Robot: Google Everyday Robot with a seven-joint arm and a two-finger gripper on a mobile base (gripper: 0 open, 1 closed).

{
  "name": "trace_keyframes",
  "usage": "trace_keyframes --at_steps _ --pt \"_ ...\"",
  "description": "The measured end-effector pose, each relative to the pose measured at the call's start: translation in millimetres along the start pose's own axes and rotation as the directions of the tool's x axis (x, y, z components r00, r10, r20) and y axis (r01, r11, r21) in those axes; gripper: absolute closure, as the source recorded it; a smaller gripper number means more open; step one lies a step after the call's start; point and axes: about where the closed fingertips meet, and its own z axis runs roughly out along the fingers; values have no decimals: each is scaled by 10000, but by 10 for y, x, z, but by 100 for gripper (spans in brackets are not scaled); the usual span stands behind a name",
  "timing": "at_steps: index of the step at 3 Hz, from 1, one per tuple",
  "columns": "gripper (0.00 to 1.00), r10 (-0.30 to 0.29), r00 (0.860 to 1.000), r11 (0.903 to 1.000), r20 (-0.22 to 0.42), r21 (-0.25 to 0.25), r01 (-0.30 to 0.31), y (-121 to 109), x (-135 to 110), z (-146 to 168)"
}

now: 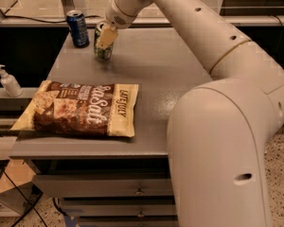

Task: Move green can near pepsi can

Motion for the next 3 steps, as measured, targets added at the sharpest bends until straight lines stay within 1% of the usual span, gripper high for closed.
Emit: trace_keyframes --at_steps 1,2,3 --pt "59 26 9997 9999 235 -128 -23 -37 -94 101" --pt "36 42 9995 9997 329 -226 -35 -76 -141 177" --pt "13 229 9993 9994 296 -257 -221 -117 -91 211"
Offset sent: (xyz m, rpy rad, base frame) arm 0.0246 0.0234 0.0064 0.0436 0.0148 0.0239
